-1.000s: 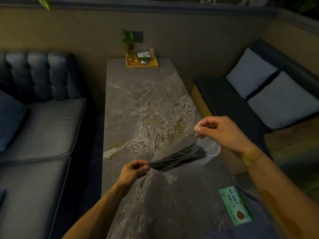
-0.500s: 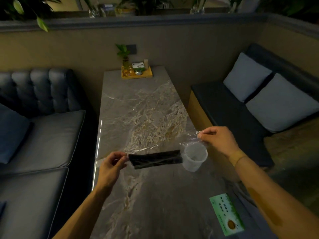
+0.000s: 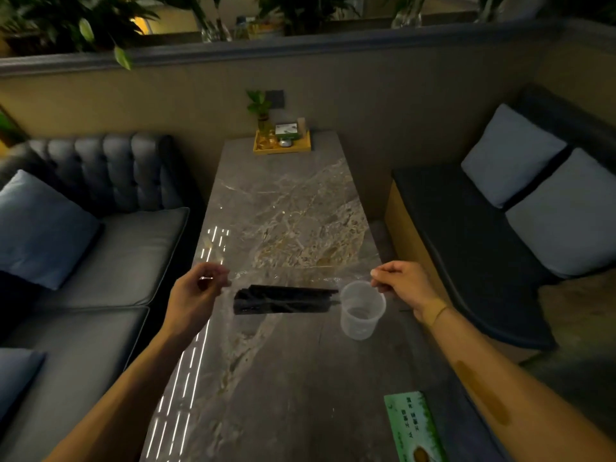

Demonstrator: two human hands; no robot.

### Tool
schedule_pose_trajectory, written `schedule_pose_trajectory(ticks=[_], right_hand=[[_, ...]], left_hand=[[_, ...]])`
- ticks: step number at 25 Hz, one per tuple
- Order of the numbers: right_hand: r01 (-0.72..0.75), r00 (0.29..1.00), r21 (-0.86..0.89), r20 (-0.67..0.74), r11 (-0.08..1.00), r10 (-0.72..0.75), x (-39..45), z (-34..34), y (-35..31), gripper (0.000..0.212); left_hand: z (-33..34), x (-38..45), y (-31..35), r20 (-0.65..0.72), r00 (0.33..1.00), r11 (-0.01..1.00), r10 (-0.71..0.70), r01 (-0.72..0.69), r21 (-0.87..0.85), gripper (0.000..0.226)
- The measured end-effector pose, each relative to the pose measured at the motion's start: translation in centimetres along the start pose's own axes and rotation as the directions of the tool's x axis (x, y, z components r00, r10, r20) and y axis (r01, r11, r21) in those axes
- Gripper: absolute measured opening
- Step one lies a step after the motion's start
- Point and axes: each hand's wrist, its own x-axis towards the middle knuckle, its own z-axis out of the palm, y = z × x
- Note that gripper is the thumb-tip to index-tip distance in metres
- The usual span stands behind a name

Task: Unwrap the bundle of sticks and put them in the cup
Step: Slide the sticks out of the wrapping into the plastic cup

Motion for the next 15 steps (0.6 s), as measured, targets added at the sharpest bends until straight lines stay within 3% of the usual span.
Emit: schedule_pose_trajectory(ticks=[8, 15], right_hand=[[-0.049, 0.997, 0.052, 0.056, 0.997, 0.046, 1.2, 0.3, 1.8, 0.014], [-0.093, 0.996, 0.117, 0.018, 0.989, 0.092, 1.8, -0.1, 3.3, 0.010]], left_hand=[[-0.9, 0.2, 1.0, -0.008, 1.000, 0.995, 0.015, -0.014, 0.103, 0.037], [0.3, 2.6, 3.8, 0.039, 0.989, 0.973, 0.142, -0.147, 0.178, 0.030]])
